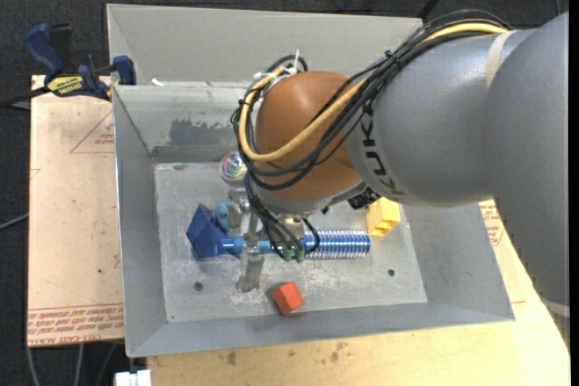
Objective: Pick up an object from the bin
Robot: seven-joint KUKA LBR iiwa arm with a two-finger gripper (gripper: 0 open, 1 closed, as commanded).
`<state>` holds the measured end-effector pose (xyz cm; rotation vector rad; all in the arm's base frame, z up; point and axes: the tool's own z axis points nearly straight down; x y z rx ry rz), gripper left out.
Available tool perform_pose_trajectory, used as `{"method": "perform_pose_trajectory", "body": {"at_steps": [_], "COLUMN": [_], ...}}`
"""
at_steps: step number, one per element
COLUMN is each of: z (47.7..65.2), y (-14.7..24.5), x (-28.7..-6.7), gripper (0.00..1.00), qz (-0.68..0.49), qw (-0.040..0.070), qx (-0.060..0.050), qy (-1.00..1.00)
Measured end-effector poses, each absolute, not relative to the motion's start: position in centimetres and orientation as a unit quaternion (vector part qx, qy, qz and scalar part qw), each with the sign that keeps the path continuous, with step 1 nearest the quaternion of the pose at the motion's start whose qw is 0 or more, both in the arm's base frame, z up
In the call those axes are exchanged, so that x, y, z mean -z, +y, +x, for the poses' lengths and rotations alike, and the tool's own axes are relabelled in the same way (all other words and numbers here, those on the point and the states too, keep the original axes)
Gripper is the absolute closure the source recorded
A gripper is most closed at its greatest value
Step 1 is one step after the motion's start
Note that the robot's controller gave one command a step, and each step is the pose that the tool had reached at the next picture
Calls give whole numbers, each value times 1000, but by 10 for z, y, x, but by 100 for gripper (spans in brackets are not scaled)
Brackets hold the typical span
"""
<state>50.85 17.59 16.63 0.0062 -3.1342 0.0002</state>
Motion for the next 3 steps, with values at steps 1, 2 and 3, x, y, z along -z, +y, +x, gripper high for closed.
{"method": "perform_pose_trajectory", "body": {"at_steps": [1, 2, 3], "z": [565, 566, 584], "y": [130, 132, 157], "x": [-85, -88, -224], "gripper": [0, 100, 100], "qz": [79, 79, 102], "qw": [1, -1, -5], "qx": [-1, 1, 1], "qy": [-997, -997, -995]}}
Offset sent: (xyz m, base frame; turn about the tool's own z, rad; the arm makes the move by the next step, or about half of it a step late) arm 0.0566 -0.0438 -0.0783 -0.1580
